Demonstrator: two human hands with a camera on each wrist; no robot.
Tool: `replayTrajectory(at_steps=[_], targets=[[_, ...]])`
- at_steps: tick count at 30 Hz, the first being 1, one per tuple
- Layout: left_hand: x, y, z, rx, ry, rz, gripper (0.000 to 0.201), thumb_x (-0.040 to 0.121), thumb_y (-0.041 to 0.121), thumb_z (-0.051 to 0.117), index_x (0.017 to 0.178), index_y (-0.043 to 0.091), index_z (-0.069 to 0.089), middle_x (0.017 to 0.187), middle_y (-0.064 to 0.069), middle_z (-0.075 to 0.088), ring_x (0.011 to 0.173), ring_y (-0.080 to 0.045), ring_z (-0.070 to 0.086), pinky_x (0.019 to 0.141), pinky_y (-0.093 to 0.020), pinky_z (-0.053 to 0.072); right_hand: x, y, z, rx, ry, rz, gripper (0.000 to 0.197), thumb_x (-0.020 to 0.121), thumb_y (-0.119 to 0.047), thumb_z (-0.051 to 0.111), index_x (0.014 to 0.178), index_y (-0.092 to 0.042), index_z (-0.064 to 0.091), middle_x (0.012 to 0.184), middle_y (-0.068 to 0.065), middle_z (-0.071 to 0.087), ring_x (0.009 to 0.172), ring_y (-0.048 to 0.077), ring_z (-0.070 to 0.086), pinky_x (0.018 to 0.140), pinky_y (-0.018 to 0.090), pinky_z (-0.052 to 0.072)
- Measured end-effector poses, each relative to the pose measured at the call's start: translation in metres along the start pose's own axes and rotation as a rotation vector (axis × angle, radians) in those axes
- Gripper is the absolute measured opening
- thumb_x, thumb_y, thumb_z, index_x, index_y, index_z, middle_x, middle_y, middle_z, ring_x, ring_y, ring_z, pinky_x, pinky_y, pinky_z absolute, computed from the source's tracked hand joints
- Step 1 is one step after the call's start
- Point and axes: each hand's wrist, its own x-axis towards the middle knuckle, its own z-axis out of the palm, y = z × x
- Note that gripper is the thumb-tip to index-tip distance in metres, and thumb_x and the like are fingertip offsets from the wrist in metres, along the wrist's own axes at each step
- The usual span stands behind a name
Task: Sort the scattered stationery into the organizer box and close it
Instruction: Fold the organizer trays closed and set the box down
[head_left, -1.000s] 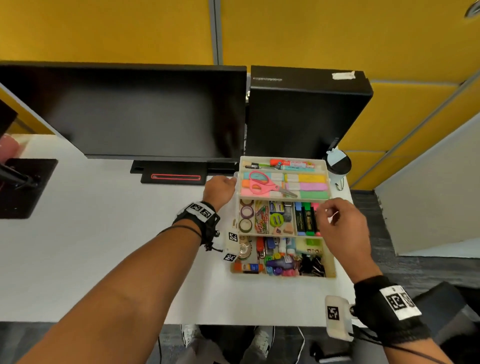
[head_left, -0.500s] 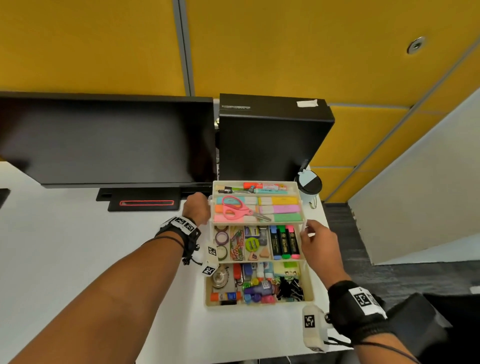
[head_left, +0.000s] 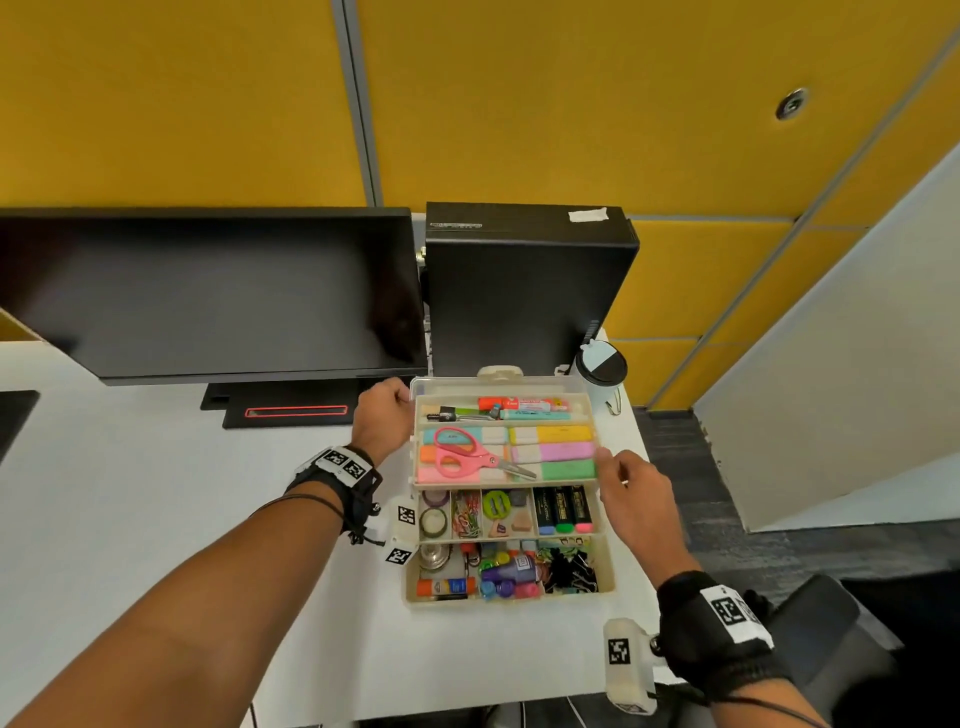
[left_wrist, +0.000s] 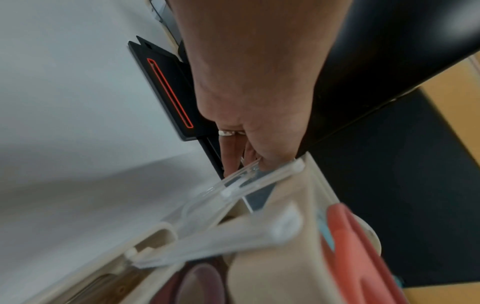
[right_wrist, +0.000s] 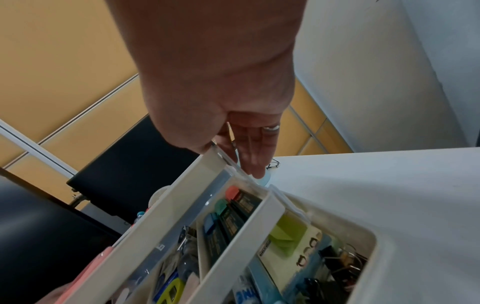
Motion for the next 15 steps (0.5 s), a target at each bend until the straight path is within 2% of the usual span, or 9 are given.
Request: replayTrajectory(at_steps=[2, 5, 8, 11, 13, 15], targets=[[-0.006, 0.003, -0.005, -0.029, 0.007, 0.02, 0.011, 0.089, 0.01, 0.065, 0.08, 0.012, 0.058, 0.076, -0.006, 0.066, 0.066, -0.023, 0.06, 0.055, -0.03, 0.047, -0.008, 0.007, 0.0, -0.015, 0.007, -0.005, 0.049, 0.106, -0.048, 0.045, 0.078, -0.009, 0.055, 0.072, -0.002, 0.064, 0.068, 0.008, 0.063, 0.054, 0.02, 0.038], [-0.017, 0.006, -0.014, -0.03, 0.02, 0.044, 0.019, 0.093, 0.02, 0.066, 0.079, 0.018, 0.053, 0.074, -0.004, 0.067, 0.067, -0.025, 0.066, 0.063, -0.041, 0.058, -0.021, 0.018, 0.0, -0.001, 0.005, -0.01, 0.044, 0.105, -0.045, 0.048, 0.076, -0.013, 0.053, 0.074, -0.005, 0.066, 0.07, 0.006, 0.066, 0.054, 0.016, 0.039], [-0.033, 0.012, -0.023, -0.011, 0.036, 0.078, 0.019, 0.091, 0.019, 0.067, 0.079, 0.014, 0.053, 0.079, -0.005, 0.069, 0.07, -0.026, 0.066, 0.061, -0.036, 0.053, -0.033, 0.028, -0.001, 0.052, -0.006, 0.001, 0.037, 0.104, -0.041, 0.054, 0.075, -0.018, 0.055, 0.075, -0.007, 0.065, 0.07, 0.008, 0.065, 0.057, 0.016, 0.039], [-0.05, 0.016, -0.033, -0.06, 0.03, 0.124, 0.022, 0.083, 0.014, 0.07, 0.073, 0.01, 0.051, 0.106, 0.008, 0.075, 0.083, -0.017, 0.071, 0.063, -0.028, 0.053, -0.042, 0.041, 0.002, 0.138, -0.029, 0.02, 0.027, 0.102, -0.04, 0.06, 0.085, -0.019, 0.064, 0.085, -0.008, 0.072, 0.083, 0.009, 0.07, 0.066, 0.02, 0.047], [-0.065, 0.016, -0.04, -0.078, -0.018, 0.144, 0.023, 0.08, 0.011, 0.073, 0.073, 0.015, 0.051, 0.119, 0.013, 0.072, 0.088, -0.01, 0.073, 0.067, -0.025, 0.057, -0.048, 0.053, 0.005, 0.189, -0.053, 0.042, 0.021, 0.101, -0.039, 0.063, 0.09, -0.022, 0.068, 0.091, -0.008, 0.074, 0.09, 0.011, 0.071, 0.075, 0.027, 0.055], [-0.082, 0.014, -0.048, -0.049, -0.062, 0.169, 0.031, 0.082, 0.014, 0.079, 0.087, 0.024, 0.051, 0.12, 0.016, 0.069, 0.081, -0.008, 0.073, 0.064, -0.027, 0.062, -0.052, 0.065, 0.008, 0.217, -0.074, 0.07, 0.018, 0.101, -0.038, 0.062, 0.092, -0.024, 0.07, 0.095, -0.007, 0.075, 0.093, 0.014, 0.072, 0.084, 0.037, 0.059]])
